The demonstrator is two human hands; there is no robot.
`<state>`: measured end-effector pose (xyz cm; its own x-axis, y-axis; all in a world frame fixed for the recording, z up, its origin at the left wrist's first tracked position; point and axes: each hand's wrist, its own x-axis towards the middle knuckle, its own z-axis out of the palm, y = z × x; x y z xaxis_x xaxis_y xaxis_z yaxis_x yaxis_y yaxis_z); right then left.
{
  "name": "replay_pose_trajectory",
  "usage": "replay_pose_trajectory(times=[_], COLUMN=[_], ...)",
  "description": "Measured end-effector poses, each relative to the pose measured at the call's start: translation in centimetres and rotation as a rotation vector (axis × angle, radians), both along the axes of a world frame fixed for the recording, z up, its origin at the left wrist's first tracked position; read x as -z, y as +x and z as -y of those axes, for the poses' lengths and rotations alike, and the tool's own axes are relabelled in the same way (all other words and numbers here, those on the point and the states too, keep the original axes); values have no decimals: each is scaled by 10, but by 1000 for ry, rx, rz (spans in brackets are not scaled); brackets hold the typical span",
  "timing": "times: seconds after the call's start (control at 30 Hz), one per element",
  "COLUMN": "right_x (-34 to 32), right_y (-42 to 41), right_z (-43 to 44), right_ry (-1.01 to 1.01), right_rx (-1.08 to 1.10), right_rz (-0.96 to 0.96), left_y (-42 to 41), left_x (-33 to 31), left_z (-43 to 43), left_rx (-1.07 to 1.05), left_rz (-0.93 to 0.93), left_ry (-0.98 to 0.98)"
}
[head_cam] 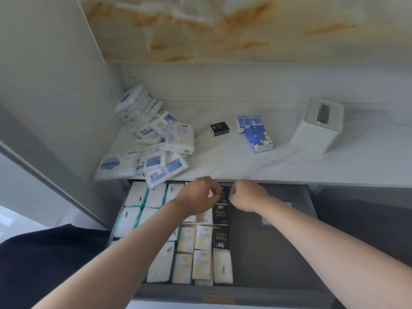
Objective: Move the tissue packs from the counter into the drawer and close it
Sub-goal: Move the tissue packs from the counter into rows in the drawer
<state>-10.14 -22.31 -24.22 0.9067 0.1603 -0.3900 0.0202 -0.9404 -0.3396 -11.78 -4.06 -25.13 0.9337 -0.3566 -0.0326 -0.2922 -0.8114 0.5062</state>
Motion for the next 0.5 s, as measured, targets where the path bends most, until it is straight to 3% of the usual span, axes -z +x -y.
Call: replay_pose_trajectory(times=[0.17, 0.3, 0.4, 0.5], right_x=[-32, -30, -23, -15], right_y=[56, 107, 142, 172], right_z=[-9, -8, -14, -22], right_ry=[122, 55, -2, -86], right_rx=[2, -79, -149, -200], right_rz=[258, 290, 286, 360], left_y=[58, 107, 138, 159], left_x=[-29, -37, -35, -31], left_z=[0, 2, 2, 5], left_rx=[-60, -63, -86, -97], left_rz=[153, 211, 190, 96], left_ry=[15, 232, 348, 234])
